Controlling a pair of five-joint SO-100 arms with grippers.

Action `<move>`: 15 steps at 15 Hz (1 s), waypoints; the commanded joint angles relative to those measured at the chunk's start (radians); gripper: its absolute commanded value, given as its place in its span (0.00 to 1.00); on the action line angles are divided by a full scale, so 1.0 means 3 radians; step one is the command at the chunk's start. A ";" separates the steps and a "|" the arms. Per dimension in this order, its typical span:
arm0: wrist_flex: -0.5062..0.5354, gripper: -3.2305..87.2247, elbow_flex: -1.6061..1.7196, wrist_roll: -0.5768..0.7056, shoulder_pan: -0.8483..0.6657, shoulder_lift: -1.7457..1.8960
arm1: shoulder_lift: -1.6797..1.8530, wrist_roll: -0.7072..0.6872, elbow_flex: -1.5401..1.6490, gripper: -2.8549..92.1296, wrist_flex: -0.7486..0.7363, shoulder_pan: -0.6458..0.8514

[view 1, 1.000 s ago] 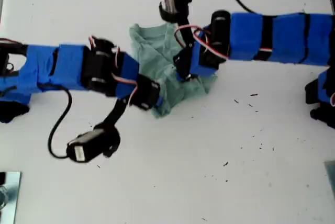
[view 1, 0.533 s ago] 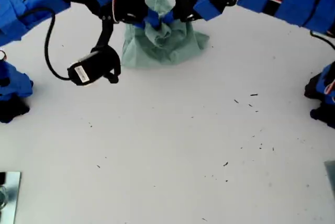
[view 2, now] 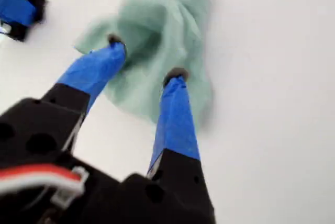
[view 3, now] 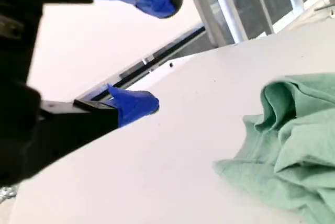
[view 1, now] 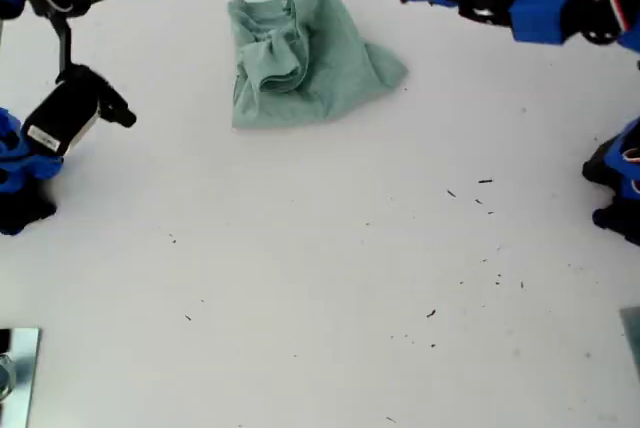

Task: Fold t shirt

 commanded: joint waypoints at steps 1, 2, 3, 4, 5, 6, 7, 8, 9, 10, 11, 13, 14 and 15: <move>-0.0118 0.23 0.0731 -0.0036 -0.0015 0.0823 | 0.1099 -0.0041 0.0716 0.24 0.0445 -0.0133; -0.0097 0.14 0.1150 -0.0072 0.0031 0.1370 | 0.1662 -0.0051 0.1053 0.25 0.0706 -0.0266; 0.0010 0.04 0.1595 -0.0148 0.0159 0.2153 | 0.2321 0.0005 0.1396 0.16 0.1043 -0.0378; 0.0302 0.03 0.2025 -0.0302 0.0312 0.3088 | 0.3083 0.0164 0.1718 0.15 0.1442 -0.0465; 0.0537 0.03 0.2240 -0.0542 0.0491 0.3370 | 0.3712 0.0373 0.2061 0.10 0.1846 -0.0527; 0.0414 0.03 0.2444 -0.0695 0.0833 0.3272 | 0.3661 0.0578 0.2178 0.07 0.2030 -0.0665; 0.0516 0.04 0.2633 -0.0905 0.1012 0.3380 | 0.3687 0.0711 0.2408 0.06 0.2015 -0.0803; 0.0511 0.04 0.2761 -0.0905 0.1140 0.3370 | 0.3687 0.0859 0.2644 0.06 0.2107 -0.0828; 0.0486 0.05 0.2858 -0.0890 0.1319 0.3370 | 0.3687 0.1023 0.2869 0.06 0.2224 -0.0782; 0.0496 0.06 0.3032 -0.0966 0.1396 0.3370 | 0.3630 0.1130 0.2884 0.06 0.2332 -0.0711; 0.0603 0.08 0.3099 -0.1166 0.1416 0.3349 | 0.3682 0.1099 0.2874 0.06 0.2332 -0.0711; 0.0608 0.09 0.3099 -0.1150 0.1621 0.3365 | 0.3682 0.1273 0.2879 0.06 0.2342 -0.0614; 0.0608 0.09 0.3099 -0.1150 0.1708 0.3365 | 0.3682 0.0936 0.2879 0.06 0.2342 -0.0598; 0.0608 0.09 0.3099 -0.1150 0.1769 0.3365 | 0.3682 0.0286 0.2879 0.06 0.2342 -0.0598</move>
